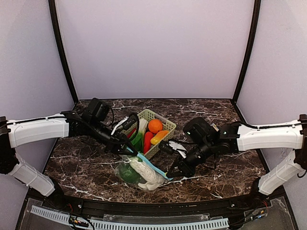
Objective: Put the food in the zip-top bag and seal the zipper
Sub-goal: Zip the zipper on the zipper food storage bag, then place the zipper food storage bag at the corner of the board.
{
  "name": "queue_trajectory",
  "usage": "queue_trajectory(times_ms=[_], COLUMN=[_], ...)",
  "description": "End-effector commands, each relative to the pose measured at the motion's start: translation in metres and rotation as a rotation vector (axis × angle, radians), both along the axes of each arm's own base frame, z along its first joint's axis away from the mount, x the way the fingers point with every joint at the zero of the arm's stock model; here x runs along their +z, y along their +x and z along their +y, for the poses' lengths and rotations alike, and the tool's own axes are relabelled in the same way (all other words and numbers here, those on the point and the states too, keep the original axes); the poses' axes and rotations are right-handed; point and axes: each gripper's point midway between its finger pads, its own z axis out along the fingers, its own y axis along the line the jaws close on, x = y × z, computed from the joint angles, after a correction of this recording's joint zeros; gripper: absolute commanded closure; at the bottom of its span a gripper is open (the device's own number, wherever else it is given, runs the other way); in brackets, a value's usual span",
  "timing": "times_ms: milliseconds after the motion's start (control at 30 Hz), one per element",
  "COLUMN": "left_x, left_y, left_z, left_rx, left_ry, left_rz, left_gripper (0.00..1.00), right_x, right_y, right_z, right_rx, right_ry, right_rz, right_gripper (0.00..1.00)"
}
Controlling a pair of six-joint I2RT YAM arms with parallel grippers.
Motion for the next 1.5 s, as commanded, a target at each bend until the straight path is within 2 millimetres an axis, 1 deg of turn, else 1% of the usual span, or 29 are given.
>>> queue_trajectory(times_ms=[0,67,100,200,267,300,367,433,500,600,700,900,1067,1233,1333,1467], left_x=[0.000,-0.002,-0.004,-0.006,-0.010,-0.010,-0.010,-0.009,-0.009,-0.009,-0.008,-0.010,-0.013,-0.020,-0.022,-0.025], left_y=[0.002,-0.003,-0.008,-0.015,-0.017,-0.018,-0.018,-0.018,-0.019,-0.021,-0.022,-0.022,-0.018,-0.015,-0.013,-0.008], left_z=[0.007,0.004,0.001,-0.002,-0.003,-0.003,-0.003,-0.003,-0.003,-0.004,-0.003,-0.003,-0.004,-0.010,-0.018,-0.034], left_rx=[0.013,-0.004,-0.018,-0.041,-0.049,-0.050,-0.053,-0.057,-0.060,-0.072,-0.074,-0.073,-0.049,-0.026,-0.010,0.007], left_ry=[0.010,0.014,0.018,0.022,0.028,0.027,0.026,0.022,0.020,0.014,0.013,0.017,0.037,0.064,0.075,0.081], left_rz=[0.003,0.010,0.015,0.036,0.048,0.048,0.049,0.047,0.051,0.063,0.065,0.067,0.058,0.064,0.054,0.046], left_gripper=[0.99,0.99,0.99,0.99,0.99,0.99,0.99,0.99,0.99,0.99,0.99,0.99,0.99,0.98,0.97,0.95], right_x=[-0.017,-0.010,-0.007,0.001,0.004,0.006,0.009,0.012,0.011,0.011,0.013,-0.005,-0.006,-0.010,-0.010,-0.006], right_y=[-0.019,-0.017,-0.015,-0.010,-0.006,-0.004,-0.002,-0.002,0.003,0.012,0.015,0.022,0.027,0.038,0.055,0.078], right_z=[-0.030,-0.026,-0.023,-0.017,-0.014,-0.012,-0.008,-0.004,-0.002,0.004,0.012,0.015,0.016,0.008,-0.002,-0.022], right_rx=[-0.014,-0.020,-0.026,-0.055,-0.080,-0.090,-0.104,-0.099,-0.110,-0.114,-0.086,-0.077,-0.089,-0.161,-0.254,-0.387], right_ry=[-0.122,-0.086,-0.065,0.004,0.039,0.057,0.093,0.130,0.150,0.178,0.205,0.170,0.176,0.152,0.137,0.127], right_rz=[0.096,0.089,0.083,0.067,0.058,0.054,0.050,0.050,0.033,0.026,0.031,0.033,0.030,0.006,-0.033,-0.076], right_gripper=[1.00,1.00,0.90,0.53,0.42,0.39,0.37,0.36,0.36,0.40,0.44,0.48,0.46,0.41,0.36,0.29])
